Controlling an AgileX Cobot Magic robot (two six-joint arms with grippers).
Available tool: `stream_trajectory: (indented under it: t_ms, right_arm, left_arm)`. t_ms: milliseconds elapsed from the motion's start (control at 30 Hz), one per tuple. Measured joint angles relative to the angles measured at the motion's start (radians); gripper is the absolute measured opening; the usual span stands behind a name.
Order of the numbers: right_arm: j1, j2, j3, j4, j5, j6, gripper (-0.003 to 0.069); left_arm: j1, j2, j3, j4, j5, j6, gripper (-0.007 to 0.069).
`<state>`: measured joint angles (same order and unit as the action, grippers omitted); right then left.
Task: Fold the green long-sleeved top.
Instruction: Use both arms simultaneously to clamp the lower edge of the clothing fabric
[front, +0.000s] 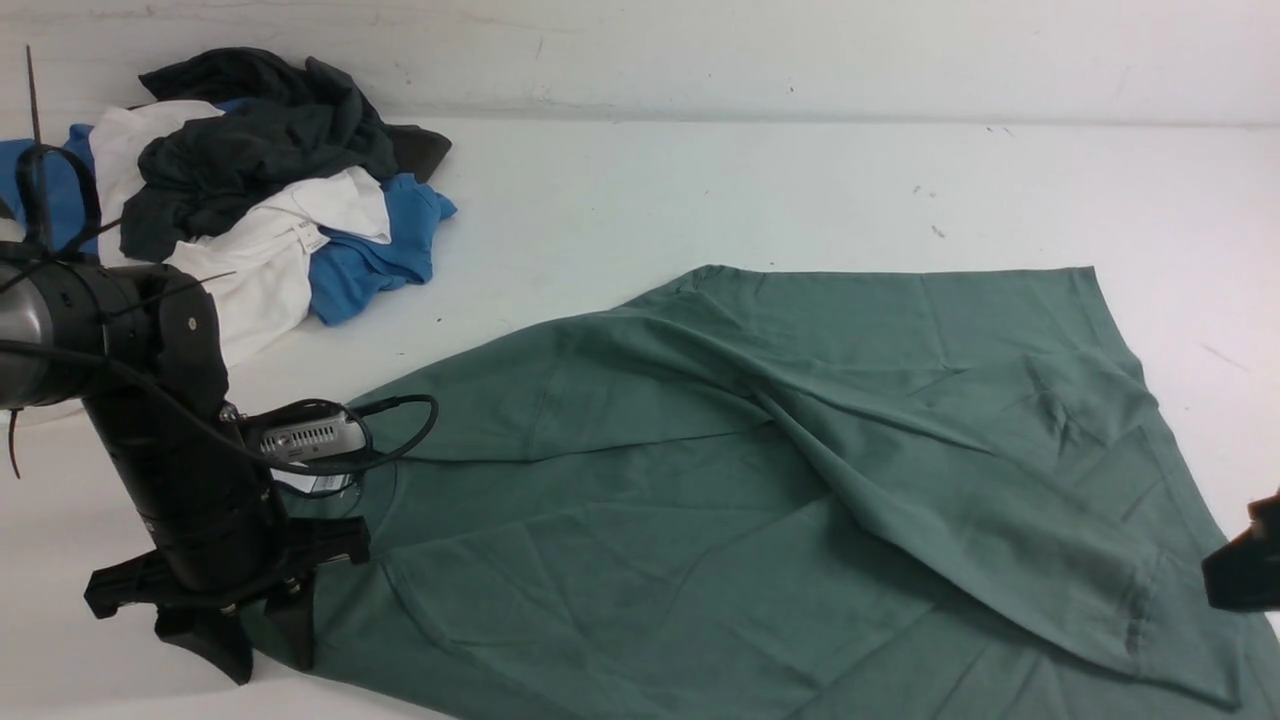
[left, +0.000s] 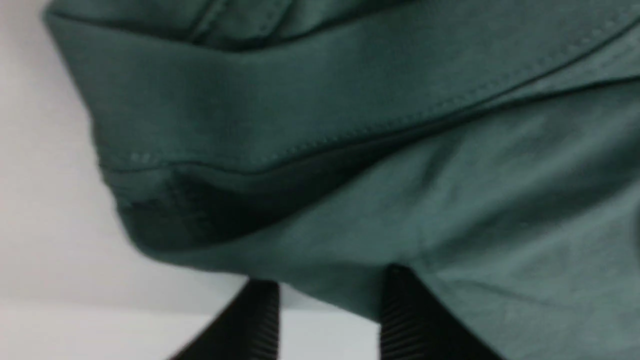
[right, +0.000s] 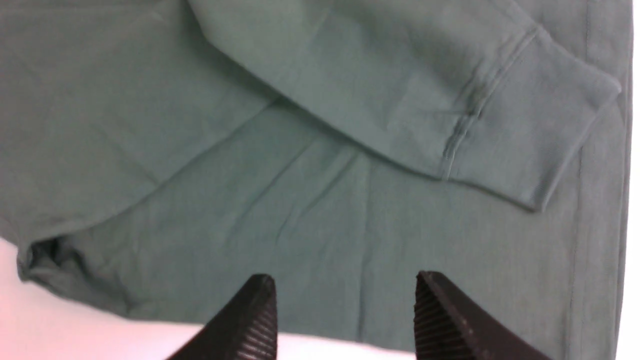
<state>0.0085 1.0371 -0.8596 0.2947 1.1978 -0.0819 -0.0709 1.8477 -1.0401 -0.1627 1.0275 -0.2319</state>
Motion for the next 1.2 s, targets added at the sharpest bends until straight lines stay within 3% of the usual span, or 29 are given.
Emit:
stream_trajectory:
  t_ms: [67, 167, 367, 500, 1000, 1200]
  right_arm:
    - [0.033, 0.000, 0.005, -0.001, 0.025, 0.000, 0.0353]
    - [0.093, 0.000, 0.047, -0.001, 0.024, 0.000, 0.0353]
    - [0.155, 0.000, 0.215, -0.055, 0.020, 0.031, 0.0353]
    - [0.155, 0.009, 0.337, -0.166, -0.018, 0.127, 0.0353]
    - [0.156, 0.337, 0.355, -0.363, -0.181, 0.298, 0.0353]
    - [0.157, 0.429, 0.335, -0.390, -0.164, 0.349, 0.0353]
  left_arm:
    - [0.000, 0.000, 0.000, -0.018, -0.005, 0.001, 0.0088]
    - [0.008, 0.000, 0.000, -0.029, -0.005, 0.012, 0.0022]
    - [0.089, 0.006, 0.000, -0.046, 0.029, 0.089, 0.0016]
    - [0.154, 0.009, 0.002, -0.039, 0.050, 0.126, 0.0016]
    - [0.161, 0.009, 0.002, -0.017, 0.052, 0.133, 0.0017]
    - [0.161, 0.009, 0.002, -0.017, 0.048, 0.134, 0.0017]
